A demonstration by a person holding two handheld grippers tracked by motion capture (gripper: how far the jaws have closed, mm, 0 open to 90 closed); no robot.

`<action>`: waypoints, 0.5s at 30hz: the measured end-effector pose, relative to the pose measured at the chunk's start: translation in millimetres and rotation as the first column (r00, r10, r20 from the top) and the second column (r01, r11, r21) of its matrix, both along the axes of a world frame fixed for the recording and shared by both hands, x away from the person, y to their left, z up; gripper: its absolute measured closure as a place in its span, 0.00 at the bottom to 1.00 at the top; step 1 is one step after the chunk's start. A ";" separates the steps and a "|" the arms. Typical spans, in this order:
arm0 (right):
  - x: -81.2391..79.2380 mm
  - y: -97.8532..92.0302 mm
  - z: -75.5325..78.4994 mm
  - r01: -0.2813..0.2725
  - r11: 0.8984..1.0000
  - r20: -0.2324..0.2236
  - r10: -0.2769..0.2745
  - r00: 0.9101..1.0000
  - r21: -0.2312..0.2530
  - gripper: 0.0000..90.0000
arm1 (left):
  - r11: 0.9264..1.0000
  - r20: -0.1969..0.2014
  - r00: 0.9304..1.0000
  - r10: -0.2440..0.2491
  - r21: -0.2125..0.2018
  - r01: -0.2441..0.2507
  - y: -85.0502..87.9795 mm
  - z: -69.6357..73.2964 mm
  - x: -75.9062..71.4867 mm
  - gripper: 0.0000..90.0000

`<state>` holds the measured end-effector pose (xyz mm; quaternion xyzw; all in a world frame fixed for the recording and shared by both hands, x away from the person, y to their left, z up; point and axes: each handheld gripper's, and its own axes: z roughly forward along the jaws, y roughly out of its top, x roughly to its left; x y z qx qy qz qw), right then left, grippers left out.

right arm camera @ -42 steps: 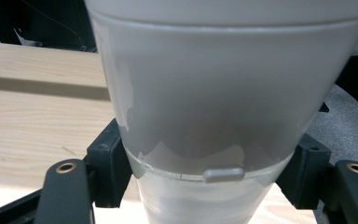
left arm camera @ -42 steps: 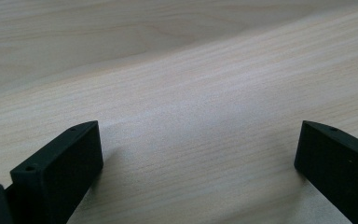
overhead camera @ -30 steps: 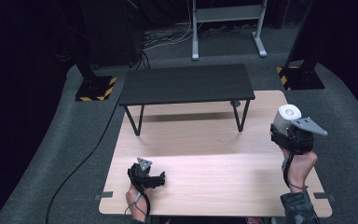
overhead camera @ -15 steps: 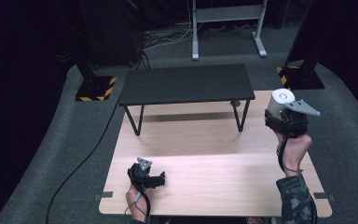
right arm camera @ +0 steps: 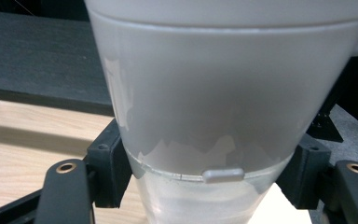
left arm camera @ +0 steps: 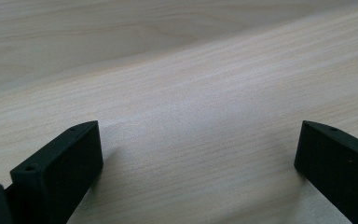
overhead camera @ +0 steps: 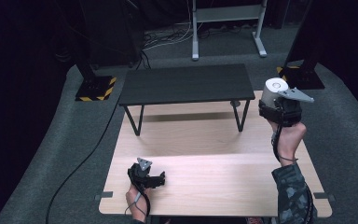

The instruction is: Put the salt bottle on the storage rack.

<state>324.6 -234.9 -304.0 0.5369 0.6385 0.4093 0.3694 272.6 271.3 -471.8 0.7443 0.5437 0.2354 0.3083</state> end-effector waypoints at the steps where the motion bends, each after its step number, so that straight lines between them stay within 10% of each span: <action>1: 0.8 0.8 1.3 -0.002 1.000 0.001 0.002 1.000 0.000 0.33 | 1.000 0.000 1.000 -0.001 0.000 0.001 0.1 0.0 0.1 0.00; 15: 21.4 18.3 21.4 -0.022 1.000 0.018 0.021 1.000 0.006 0.33 | 1.000 -0.001 1.000 -0.004 -0.001 0.004 0.4 0.1 0.3 0.00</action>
